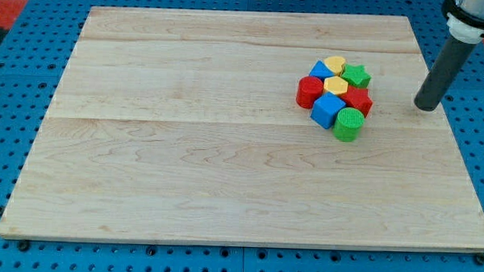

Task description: Push the red star beside the red circle

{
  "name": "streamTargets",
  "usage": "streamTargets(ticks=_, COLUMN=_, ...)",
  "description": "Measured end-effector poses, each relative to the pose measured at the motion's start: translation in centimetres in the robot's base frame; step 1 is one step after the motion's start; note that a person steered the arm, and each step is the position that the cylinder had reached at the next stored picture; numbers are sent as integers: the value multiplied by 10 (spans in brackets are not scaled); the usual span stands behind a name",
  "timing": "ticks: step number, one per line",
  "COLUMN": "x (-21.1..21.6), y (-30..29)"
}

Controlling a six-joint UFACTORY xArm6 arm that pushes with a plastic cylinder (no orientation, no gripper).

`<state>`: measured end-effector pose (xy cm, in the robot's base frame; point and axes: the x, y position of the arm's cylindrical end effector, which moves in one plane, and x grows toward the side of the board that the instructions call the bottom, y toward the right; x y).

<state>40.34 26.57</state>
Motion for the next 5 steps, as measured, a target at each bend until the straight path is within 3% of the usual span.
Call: streamTargets(ticks=5, x=0, y=10)
